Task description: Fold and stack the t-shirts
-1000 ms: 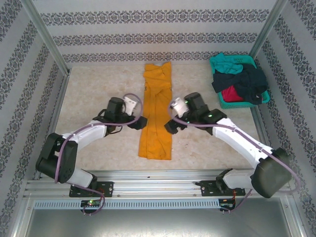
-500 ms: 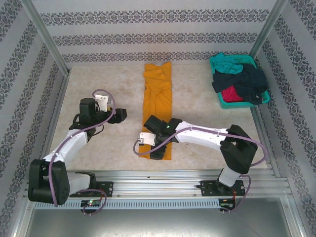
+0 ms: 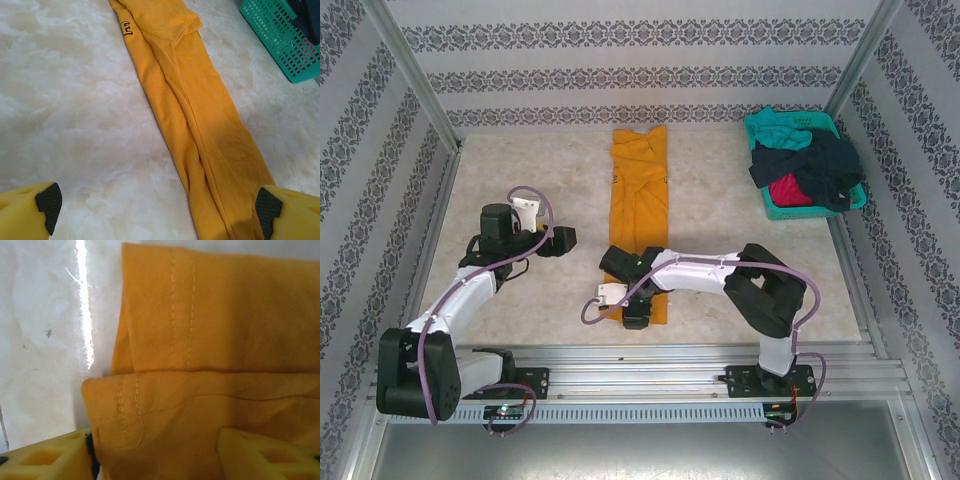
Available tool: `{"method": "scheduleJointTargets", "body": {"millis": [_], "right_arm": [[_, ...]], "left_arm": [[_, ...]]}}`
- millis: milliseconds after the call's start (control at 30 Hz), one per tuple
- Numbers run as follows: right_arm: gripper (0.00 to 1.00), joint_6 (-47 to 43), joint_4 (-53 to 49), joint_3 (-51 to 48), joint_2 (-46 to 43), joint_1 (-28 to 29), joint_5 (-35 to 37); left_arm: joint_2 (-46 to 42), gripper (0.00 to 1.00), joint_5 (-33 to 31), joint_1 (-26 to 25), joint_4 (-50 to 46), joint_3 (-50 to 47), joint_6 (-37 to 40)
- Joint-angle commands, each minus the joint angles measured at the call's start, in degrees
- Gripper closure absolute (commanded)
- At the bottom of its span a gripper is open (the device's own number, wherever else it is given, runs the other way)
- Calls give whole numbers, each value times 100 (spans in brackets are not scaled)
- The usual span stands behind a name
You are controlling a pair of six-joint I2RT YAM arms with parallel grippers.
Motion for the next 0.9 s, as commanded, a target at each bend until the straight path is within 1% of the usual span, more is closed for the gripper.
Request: {"method": "scheduleJointTargets", "body": {"millis": [0, 33, 133, 300, 333, 533, 633, 733, 867], "right_arm": [[42, -97, -7, 13, 272, 40, 103], [44, -88, 17, 11, 292, 40, 111], [61, -110, -2, 33, 320, 45, 102], [97, -245, -208, -28, 52, 40, 203], [100, -245, -270, -47, -71, 40, 208], [100, -113, -973, 28, -911, 40, -49], [100, -105, -1340, 120, -1213, 40, -40], [100, -174, -1679, 266, -1430, -22, -10], [100, -430, -2102, 699, -1384, -331, -58]], "left_arm": [[-213, 0, 120, 64, -141, -102, 231], [-239, 0, 123, 64, -158, -120, 253], [-294, 0, 127, 64, -218, -174, 301], [-340, 0, 112, 64, -322, -189, 431], [-340, 0, 99, 64, -336, -176, 457], [-366, 0, -77, 57, -268, -194, 689], [-366, 0, -183, 55, -287, -158, 906], [-398, 0, -214, 46, -376, -100, 1292], [-447, 0, -265, 46, -732, 49, 1959]]}}
